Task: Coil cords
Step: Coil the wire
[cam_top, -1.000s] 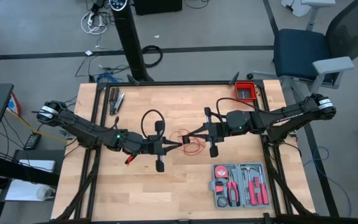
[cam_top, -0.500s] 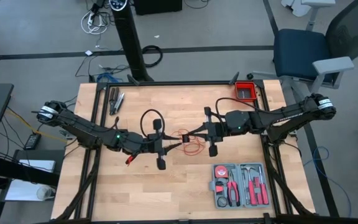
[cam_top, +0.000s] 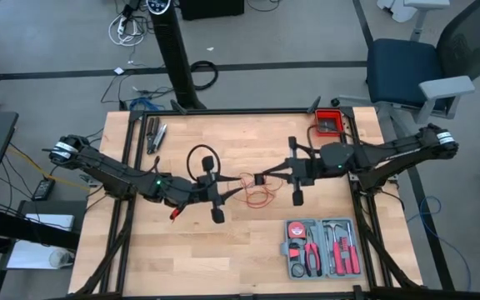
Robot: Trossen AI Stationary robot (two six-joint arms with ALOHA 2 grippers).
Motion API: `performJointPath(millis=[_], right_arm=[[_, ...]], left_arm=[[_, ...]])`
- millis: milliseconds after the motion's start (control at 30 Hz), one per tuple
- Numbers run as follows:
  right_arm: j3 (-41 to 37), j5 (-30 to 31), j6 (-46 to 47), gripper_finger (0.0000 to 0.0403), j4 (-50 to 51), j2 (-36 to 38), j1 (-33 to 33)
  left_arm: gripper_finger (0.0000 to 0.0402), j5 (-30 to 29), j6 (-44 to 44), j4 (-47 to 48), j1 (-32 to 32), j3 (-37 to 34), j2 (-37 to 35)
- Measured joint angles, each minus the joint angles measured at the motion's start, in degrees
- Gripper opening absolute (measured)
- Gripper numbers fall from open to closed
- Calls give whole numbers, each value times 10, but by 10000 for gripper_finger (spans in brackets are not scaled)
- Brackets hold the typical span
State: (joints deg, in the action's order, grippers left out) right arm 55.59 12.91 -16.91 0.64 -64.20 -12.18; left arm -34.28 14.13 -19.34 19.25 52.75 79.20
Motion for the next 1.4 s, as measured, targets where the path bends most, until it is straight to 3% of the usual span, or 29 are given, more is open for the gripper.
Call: performJointPath(millis=[333, 667, 1100, 1400], right_arm=[[0, 27, -12, 0, -72, 20, -24], [0, 33, -44, 0, -132, 6, -35], [-34, 23, -43, 0, -190, 6, -36], [-40, 28, -40, 0, -198, 6, -36]], left_arm=[[127, 37, -99, -14, -18, 0, 38], [127, 41, -176, -102, -46, 0, 108], [127, 48, -174, -187, -65, -1, 182], [126, 52, -174, -179, -80, 0, 201]])
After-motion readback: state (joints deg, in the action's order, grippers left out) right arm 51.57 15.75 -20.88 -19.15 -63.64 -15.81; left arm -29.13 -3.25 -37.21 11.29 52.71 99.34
